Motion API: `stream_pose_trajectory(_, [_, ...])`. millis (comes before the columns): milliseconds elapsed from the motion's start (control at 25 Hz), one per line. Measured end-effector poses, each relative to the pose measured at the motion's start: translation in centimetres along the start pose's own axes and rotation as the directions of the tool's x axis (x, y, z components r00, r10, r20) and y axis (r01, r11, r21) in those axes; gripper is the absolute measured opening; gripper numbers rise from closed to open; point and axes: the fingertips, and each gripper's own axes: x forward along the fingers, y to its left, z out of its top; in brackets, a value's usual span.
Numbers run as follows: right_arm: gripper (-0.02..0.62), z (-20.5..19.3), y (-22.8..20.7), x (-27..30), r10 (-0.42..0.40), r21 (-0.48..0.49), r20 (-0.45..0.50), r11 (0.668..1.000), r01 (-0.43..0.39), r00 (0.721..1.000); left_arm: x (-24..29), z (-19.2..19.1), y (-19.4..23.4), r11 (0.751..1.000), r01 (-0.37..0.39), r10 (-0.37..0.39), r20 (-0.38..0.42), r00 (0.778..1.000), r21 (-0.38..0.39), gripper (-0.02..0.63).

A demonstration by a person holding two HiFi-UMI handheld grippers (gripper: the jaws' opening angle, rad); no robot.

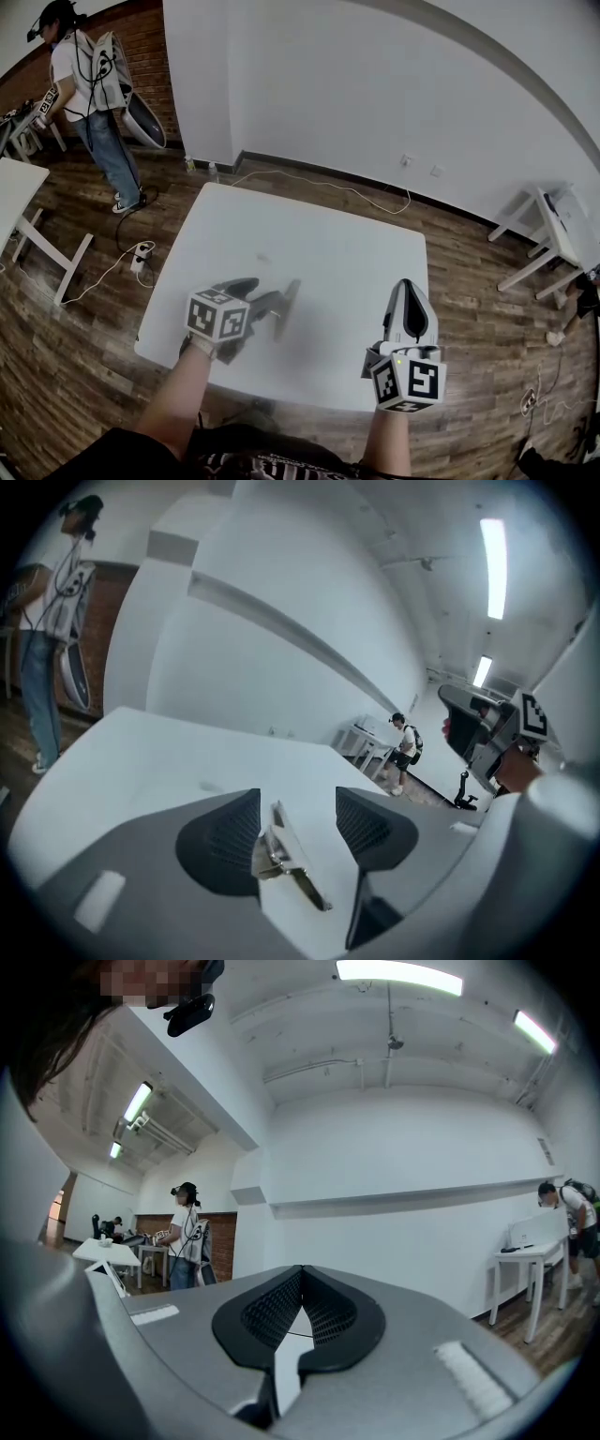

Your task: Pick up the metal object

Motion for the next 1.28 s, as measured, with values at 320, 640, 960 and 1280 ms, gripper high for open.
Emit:
stream_pose_trajectory(320, [0.011, 0.1, -0.2, -0.2, -0.002, -0.020, -0.015, 1.000, 0.002, 1.000, 3.7, -6.2, 2.6, 0.992, -0.004, -0.020, -0.185, 0.982, -0.129, 0.238])
stream_pose_trajectory(640, [0.011, 0.1, -0.4, -0.4, -0.013, -0.042, -0.030, 0.999, 0.012, 0.999, 6.0, -8.0, 2.9, 0.978, 0.030, -0.084, -0.262, 0.961, -0.206, 0.238])
stream_pose_trajectory(960, [0.011, -0.4, -1.2, -0.8, -0.035, -0.047, -0.037, 0.998, 0.033, 0.999, 6.3, -8.1, 2.3, 0.957, 0.081, -0.154, -0.249, 0.956, -0.280, 0.088])
stream_pose_trajectory(1280, [0.011, -0.4, -1.2, -0.8, -0.035, -0.049, -0.036, 0.998, 0.034, 0.999, 6.5, -7.2, 2.1, 0.903, 0.127, -0.215, -0.176, 0.961, -0.411, 0.012])
